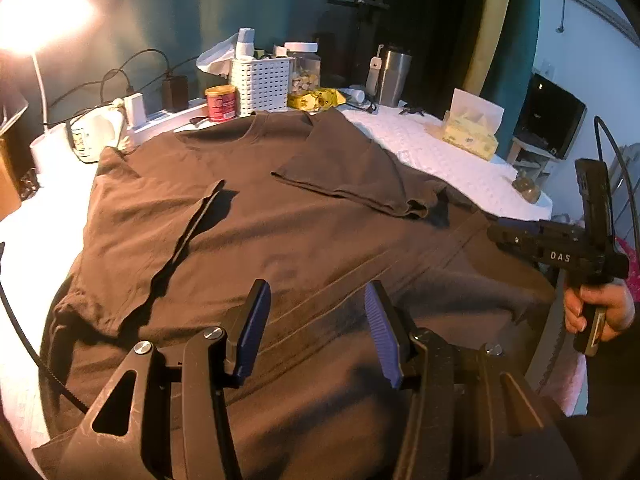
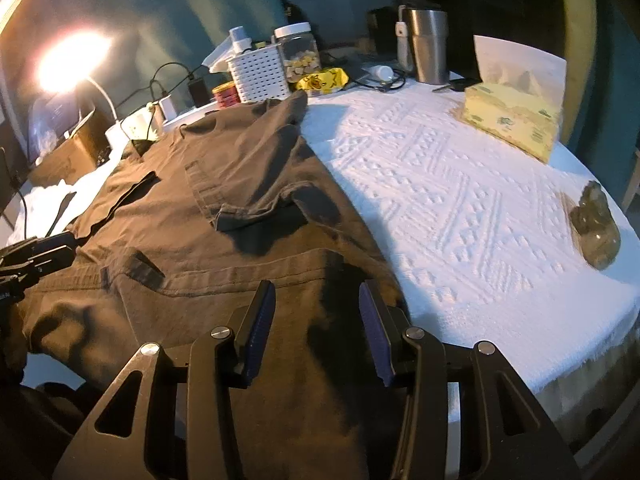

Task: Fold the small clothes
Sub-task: 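Lift the left gripper away from the folded shirt, then grasp the hem of the brown T-shirt with both grippers, then lift the held hem with both grippers and carry it toward the collar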

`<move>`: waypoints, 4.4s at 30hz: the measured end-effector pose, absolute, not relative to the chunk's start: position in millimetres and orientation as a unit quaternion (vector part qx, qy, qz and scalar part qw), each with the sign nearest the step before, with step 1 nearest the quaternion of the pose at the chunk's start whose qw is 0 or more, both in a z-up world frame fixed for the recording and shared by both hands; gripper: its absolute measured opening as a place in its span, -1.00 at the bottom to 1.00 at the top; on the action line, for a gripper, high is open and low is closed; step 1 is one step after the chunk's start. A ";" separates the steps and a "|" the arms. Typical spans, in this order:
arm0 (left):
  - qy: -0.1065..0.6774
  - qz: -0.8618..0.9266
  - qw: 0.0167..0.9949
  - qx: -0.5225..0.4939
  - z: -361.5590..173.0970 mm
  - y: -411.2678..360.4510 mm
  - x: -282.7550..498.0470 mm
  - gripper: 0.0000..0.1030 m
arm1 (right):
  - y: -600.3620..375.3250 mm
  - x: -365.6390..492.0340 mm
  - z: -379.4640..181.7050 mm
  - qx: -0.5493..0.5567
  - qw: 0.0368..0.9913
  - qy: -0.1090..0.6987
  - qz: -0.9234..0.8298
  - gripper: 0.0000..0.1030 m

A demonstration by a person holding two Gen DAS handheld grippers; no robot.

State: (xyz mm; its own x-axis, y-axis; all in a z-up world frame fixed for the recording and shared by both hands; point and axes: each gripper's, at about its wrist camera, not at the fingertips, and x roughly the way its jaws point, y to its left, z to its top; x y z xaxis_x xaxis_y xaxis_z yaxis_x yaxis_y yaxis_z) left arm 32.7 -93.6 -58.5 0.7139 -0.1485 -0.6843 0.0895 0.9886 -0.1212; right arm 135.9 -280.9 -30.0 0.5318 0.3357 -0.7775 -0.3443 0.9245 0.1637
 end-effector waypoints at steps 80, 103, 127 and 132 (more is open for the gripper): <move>0.296 0.161 0.942 -0.012 -4.9 51.2 -48.7 -0.80 | -282.4 145.7 47.9 0.008 0.932 0.324 0.159 -0.88; 0.270 0.158 0.949 -0.021 24.7 83.2 17.4 -0.80 | -267.0 210.2 69.2 0.010 0.935 0.322 0.146 -0.88; 0.241 0.156 0.958 -0.006 43.3 114.7 89.6 -0.80 | -236.5 294.7 78.2 -0.007 0.939 0.305 0.157 -0.88; 0.238 0.157 0.959 -0.002 43.9 123.1 108.0 -0.80 | -228.8 313.4 76.6 -0.012 0.940 0.302 0.160 -0.88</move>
State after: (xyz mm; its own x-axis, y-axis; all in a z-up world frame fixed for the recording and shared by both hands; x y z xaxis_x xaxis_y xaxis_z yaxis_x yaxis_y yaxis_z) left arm 108.0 123.1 43.9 0.8376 0.2992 -0.4570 -0.3009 0.9510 0.0710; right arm 313.4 -228.8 76.6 0.7663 0.2943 -0.5712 -0.3089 0.9482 0.0741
